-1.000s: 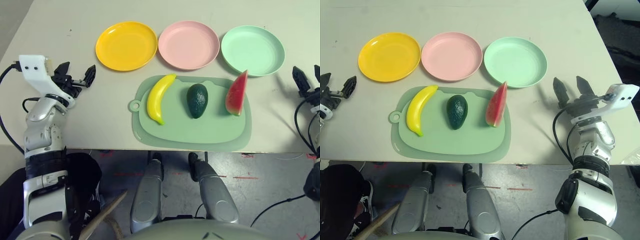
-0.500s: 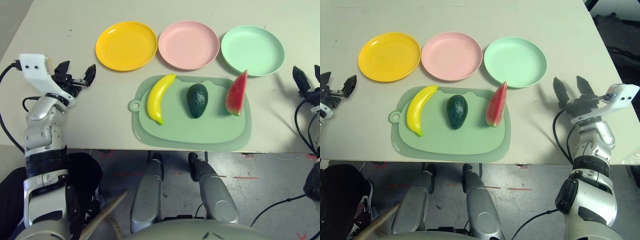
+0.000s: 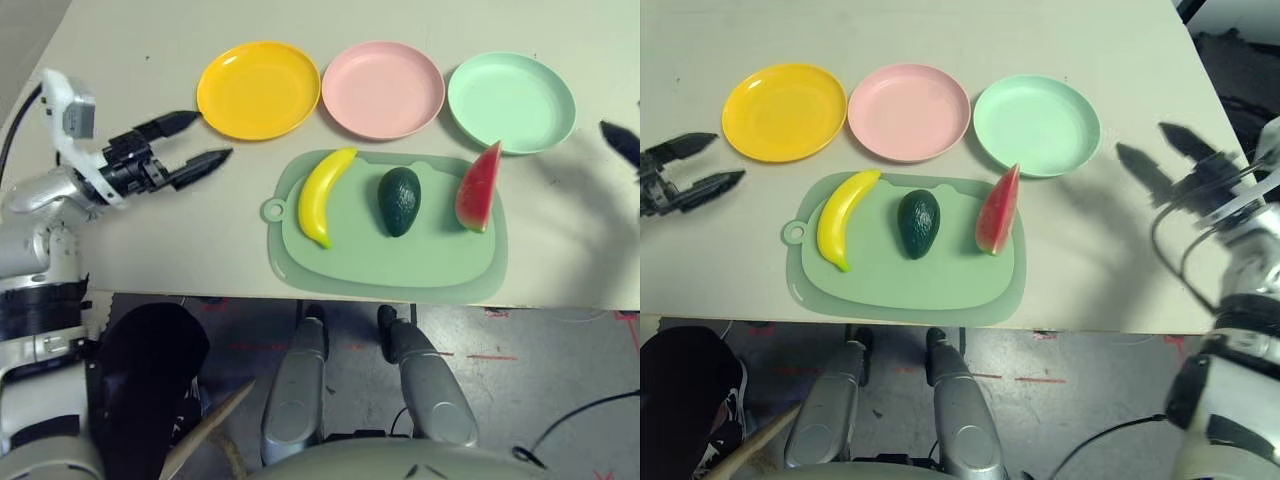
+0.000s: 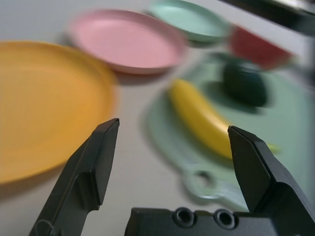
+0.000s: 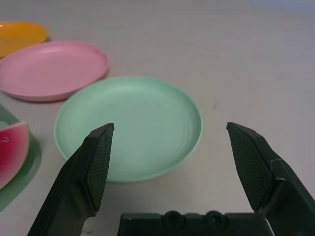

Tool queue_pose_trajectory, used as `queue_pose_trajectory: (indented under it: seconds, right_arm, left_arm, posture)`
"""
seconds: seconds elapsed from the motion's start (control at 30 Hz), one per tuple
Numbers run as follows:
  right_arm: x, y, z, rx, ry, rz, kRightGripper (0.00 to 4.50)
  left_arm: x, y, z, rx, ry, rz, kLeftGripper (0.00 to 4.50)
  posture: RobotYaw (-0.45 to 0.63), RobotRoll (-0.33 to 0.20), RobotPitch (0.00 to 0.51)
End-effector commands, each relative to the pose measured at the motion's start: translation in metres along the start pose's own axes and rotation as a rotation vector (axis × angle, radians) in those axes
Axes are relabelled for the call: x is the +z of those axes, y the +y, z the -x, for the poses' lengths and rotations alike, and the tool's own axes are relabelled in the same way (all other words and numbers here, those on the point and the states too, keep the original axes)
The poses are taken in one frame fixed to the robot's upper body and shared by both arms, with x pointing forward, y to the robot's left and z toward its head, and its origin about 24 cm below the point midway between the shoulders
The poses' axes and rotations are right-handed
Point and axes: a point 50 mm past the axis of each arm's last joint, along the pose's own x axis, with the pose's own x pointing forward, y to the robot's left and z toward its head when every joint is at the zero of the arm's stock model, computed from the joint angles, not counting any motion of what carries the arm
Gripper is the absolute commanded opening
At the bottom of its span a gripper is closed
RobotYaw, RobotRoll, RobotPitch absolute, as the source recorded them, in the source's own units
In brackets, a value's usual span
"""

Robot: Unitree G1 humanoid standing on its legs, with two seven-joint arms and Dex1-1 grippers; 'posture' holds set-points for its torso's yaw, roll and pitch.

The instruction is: Place the fruits into color-matched plates.

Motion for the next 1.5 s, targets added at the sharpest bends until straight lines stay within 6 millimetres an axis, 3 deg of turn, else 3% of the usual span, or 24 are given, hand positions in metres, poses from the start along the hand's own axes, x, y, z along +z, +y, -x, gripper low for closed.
queue_pose_trajectory:
  seconds: [0.03,0.17,0.33,0.47,0.63,0.83,1.2,1.5]
  right_arm:
    - [0.033,0.002,-0.023,0.222,0.162,0.113,4.46]
    - [0.073,0.018,-0.069,0.484,0.27,0.324,4.46]
    - [0.096,0.05,-0.111,0.733,0.405,0.671,4.46]
    - [0.103,0.072,-0.128,0.912,0.438,0.894,4.46]
    - [0.104,0.096,-0.135,1.1,0.397,1.023,4.46]
    - [0.103,0.111,-0.136,1.242,0.378,1.073,4.46]
    - [0.075,0.137,-0.149,1.409,0.268,1.064,4.46]
    - [0.053,0.142,-0.158,1.451,0.291,1.106,4.46]
  left_arm:
    - [0.004,-0.001,-0.005,-0.155,0.043,0.003,4.5]
    - [0.01,0.003,-0.016,-0.206,0.08,-0.022,4.5]
    - [0.008,0.006,-0.016,-0.214,0.123,-0.027,4.5]
    - [0.003,0.006,-0.011,-0.203,0.156,-0.018,4.5]
    - [0.0,0.005,-0.005,-0.192,0.179,-0.02,4.5]
    - [-0.001,0.005,-0.003,-0.188,0.198,-0.029,4.5]
    - [-0.001,0.006,-0.005,-0.201,0.22,-0.046,4.5]
    - [0.0,0.001,-0.005,-0.211,0.22,-0.045,4.5]
  posture:
    - [-0.11,0.0,0.391]
    - [-0.13,0.0,0.38]
    - [-0.13,0.0,0.374]
    - [-0.12,0.0,0.372]
    - [-0.12,0.0,0.372]
    - [-0.11,0.0,0.373]
    - [-0.09,0.0,0.378]
    - [-0.08,0.0,0.376]
